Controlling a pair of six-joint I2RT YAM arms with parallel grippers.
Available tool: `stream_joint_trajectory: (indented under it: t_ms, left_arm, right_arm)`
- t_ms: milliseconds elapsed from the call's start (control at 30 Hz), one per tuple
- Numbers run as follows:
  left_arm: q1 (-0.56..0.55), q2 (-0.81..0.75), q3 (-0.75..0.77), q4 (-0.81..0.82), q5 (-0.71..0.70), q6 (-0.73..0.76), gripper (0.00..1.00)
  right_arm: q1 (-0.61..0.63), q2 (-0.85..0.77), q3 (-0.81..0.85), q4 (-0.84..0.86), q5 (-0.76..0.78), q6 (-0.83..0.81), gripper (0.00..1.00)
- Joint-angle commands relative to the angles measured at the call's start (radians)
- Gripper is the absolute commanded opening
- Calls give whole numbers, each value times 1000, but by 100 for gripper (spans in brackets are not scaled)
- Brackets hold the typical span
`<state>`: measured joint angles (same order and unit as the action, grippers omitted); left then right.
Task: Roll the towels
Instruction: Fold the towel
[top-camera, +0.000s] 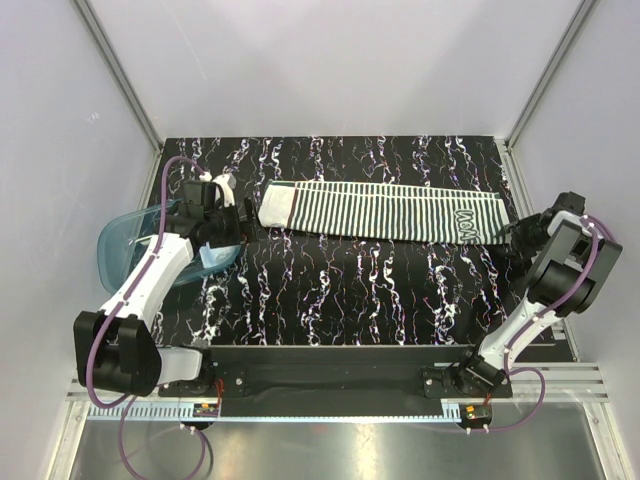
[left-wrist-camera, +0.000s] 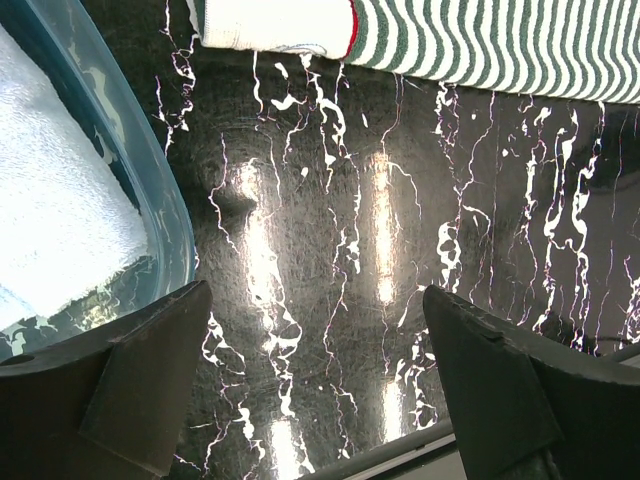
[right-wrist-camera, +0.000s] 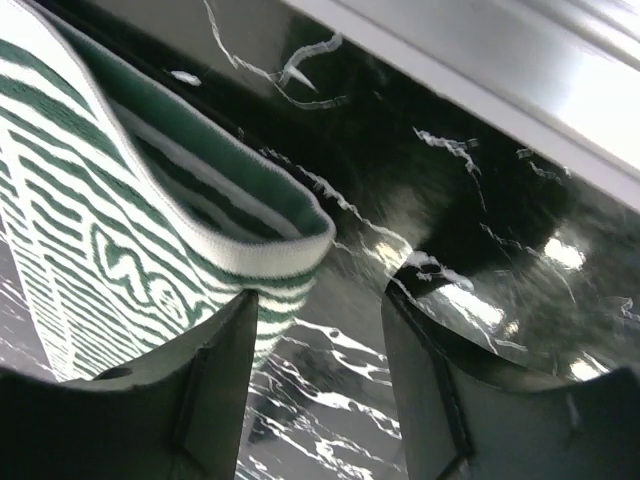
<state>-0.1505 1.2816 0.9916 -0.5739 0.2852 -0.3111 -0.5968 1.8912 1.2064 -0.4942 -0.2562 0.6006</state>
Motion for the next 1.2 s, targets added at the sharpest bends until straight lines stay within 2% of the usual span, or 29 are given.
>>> stream_joint_trajectory:
  t_ms: [0, 200, 300, 433, 467, 567, 767, 933, 1067, 1167]
  left_arm:
    - [-12, -13, 7, 43, 11, 13, 93]
    - [-30, -5, 2, 39, -20, 18, 93]
    - [-41, 2, 4, 36, -29, 20, 93]
    - [-50, 10, 5, 32, -27, 21, 93]
    - [-52, 10, 5, 34, -29, 21, 93]
    - [-55, 13, 2, 37, -24, 18, 92]
    - [-64, 12, -4, 49, -17, 9, 92]
    - [-67, 5, -1, 49, -17, 10, 92]
    - [-67, 10, 15, 43, -11, 18, 92]
    - [-67, 10, 41, 11, -26, 36, 92]
  right_arm:
    - [-9, 40, 53, 54, 35, -5, 59]
    - [-18, 71, 71, 97, 18, 8, 56]
    - [-21, 75, 73, 117, 15, 18, 49]
    - [-20, 91, 73, 128, 9, 13, 28]
    - [-20, 92, 71, 137, 9, 10, 18]
    - [-21, 88, 62, 146, 2, 10, 0]
    - [-9, 5, 70, 99, 23, -4, 0]
    - [48, -84, 166, 2, 38, -28, 0]
    - [152, -110, 280, -88, 57, -21, 0]
    - [276, -103, 408, -133, 74, -4, 0]
